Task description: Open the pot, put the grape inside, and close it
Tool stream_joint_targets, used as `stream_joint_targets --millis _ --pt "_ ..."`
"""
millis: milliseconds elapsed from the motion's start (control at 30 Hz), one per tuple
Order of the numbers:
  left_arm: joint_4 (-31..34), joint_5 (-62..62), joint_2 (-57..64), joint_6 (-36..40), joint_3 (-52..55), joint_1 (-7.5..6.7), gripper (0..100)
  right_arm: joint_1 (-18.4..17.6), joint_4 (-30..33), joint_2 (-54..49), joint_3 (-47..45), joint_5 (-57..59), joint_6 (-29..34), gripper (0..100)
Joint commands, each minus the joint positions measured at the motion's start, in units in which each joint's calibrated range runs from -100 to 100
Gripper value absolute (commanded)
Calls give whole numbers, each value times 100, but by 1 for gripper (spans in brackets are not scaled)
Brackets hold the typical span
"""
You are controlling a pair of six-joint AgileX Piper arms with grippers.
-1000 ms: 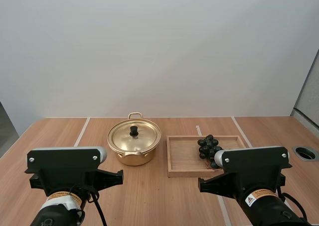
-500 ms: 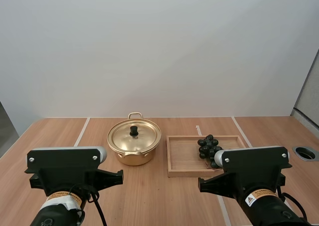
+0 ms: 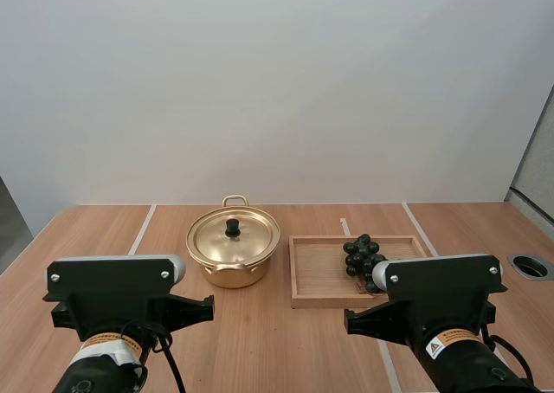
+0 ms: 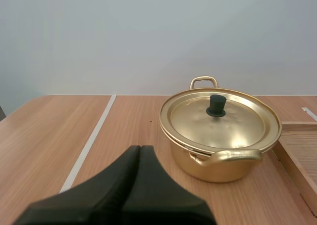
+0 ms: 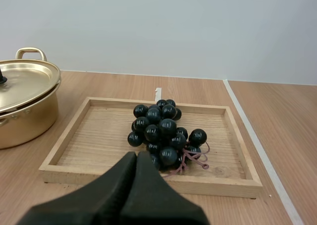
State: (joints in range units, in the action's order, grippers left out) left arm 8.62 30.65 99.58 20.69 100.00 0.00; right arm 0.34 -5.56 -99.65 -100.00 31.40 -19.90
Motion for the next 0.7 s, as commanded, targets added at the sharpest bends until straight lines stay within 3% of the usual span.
stream_joint_targets --millis 0,667 --pt "-99 -124 42 7 0 5 0 -11 36 -35 0 -19 35 0" --pt "-99 -124 42 7 0 5 0 -11 14 -35 0 -19 35 0"
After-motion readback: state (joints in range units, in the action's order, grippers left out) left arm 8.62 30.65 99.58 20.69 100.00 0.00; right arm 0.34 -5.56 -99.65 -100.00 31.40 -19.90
